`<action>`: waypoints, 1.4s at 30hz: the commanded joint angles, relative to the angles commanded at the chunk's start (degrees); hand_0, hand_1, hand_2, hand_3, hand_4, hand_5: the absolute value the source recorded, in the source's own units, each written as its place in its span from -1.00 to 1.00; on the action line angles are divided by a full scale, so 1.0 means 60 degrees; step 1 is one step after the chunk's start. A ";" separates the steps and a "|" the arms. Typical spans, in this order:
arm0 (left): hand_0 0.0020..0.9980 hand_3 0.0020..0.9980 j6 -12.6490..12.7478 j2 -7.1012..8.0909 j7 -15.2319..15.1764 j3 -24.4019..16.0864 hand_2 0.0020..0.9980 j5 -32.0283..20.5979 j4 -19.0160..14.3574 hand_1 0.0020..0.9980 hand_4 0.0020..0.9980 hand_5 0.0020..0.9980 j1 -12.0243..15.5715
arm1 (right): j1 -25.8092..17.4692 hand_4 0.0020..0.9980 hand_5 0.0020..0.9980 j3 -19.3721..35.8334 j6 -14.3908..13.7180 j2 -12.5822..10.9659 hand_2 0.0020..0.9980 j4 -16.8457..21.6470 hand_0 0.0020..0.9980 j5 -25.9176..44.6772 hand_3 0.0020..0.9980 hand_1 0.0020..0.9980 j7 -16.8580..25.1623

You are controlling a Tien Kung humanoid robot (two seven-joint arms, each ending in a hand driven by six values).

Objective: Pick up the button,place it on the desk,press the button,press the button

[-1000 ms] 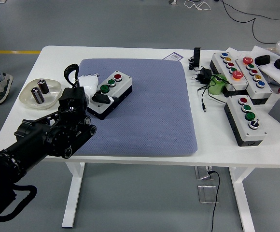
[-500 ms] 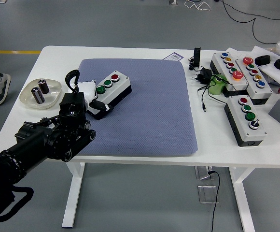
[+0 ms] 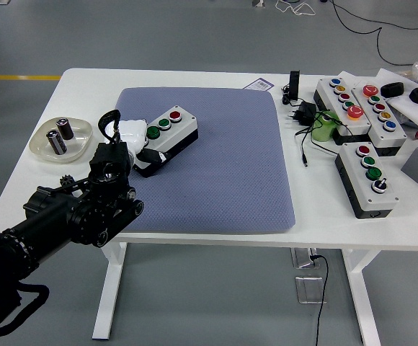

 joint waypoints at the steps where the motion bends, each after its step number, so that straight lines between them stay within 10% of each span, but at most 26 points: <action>1: -0.87 -0.37 0.0014 0.0000 -0.0057 -0.0005 -0.79 0.0003 -0.0020 -0.81 0.06 -1.00 0.0015 | -0.0002 -0.53 -0.49 -0.0010 0.0000 0.0000 0.18 -0.0001 0.28 0.0009 0.26 0.11 0.0001; 10: -0.88 -0.43 0.0422 0.0000 -0.1433 -0.0352 -0.81 0.0427 -0.0692 -0.85 -0.05 -1.00 0.0139 | -0.0001 -0.53 -0.48 0.0022 0.0001 0.0008 0.18 -0.0003 0.28 -0.0006 0.26 0.11 0.0003; 26: -0.71 -0.43 0.2557 0.0788 -0.6690 -0.0423 -0.76 0.1107 -0.2794 -0.73 -0.09 -1.00 0.0186 | 0.0080 -0.53 -0.48 0.0029 0.0005 0.0041 0.18 -0.0036 0.28 0.0023 0.26 0.11 0.0000; 31: -0.65 -0.42 0.2494 0.0854 -0.6962 0.0031 -0.74 0.1654 -0.2987 -0.66 -0.08 -1.00 0.0071 | 0.0096 -0.53 -0.48 -0.0043 0.0006 0.0052 0.18 -0.0051 0.28 0.0074 0.26 0.10 -0.0005; 42: -0.66 -0.41 0.1653 0.0619 -0.6818 0.0556 -0.74 0.1473 -0.1378 -0.68 -0.07 -1.00 -0.0399 | 0.0124 -0.53 -0.48 -0.0155 0.0012 0.0051 0.18 -0.0060 0.28 0.0124 0.26 0.10 -0.0008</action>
